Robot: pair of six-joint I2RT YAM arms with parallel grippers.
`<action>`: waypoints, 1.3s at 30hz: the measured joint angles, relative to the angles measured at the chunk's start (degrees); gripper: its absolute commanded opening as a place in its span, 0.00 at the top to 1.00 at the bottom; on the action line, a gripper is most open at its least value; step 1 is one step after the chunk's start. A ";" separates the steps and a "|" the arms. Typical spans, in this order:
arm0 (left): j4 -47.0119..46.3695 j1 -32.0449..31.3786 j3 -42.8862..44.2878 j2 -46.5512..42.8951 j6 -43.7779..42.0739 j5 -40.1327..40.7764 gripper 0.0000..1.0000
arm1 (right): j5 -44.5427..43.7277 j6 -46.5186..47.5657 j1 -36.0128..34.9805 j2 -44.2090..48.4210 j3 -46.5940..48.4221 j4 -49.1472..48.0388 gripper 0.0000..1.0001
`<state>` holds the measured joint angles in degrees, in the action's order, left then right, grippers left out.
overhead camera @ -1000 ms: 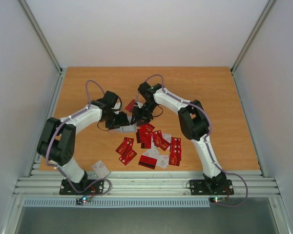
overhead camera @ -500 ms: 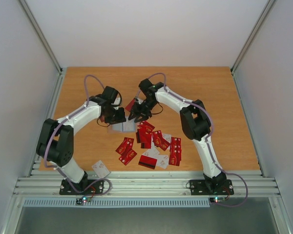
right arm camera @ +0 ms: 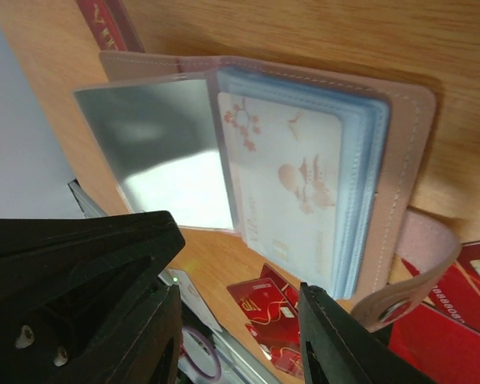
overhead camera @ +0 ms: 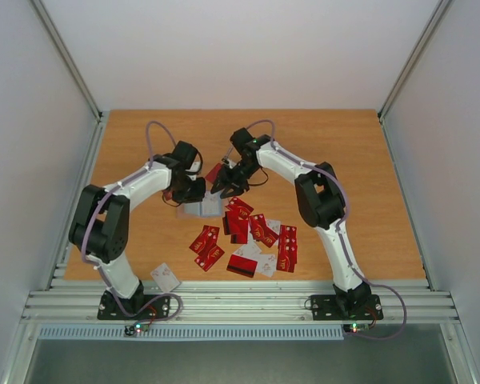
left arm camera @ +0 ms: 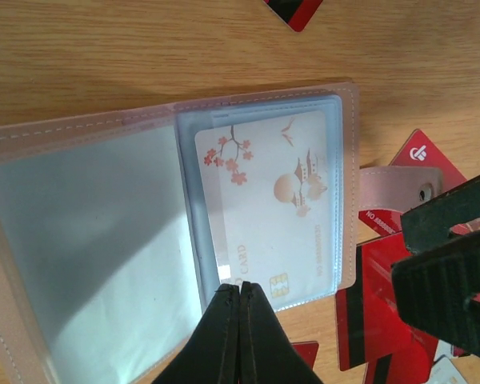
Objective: Put the credit cards into the card holder
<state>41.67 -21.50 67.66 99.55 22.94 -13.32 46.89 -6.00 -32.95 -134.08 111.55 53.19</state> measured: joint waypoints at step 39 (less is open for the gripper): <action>-1.31 0.04 0.74 8.00 -1.99 -0.42 1.00 | 3.43 0.04 0.07 -7.02 2.86 0.26 0.58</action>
<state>40.36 -21.45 68.40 107.55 20.95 -13.74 50.33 -5.96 -32.88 -141.10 114.41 53.45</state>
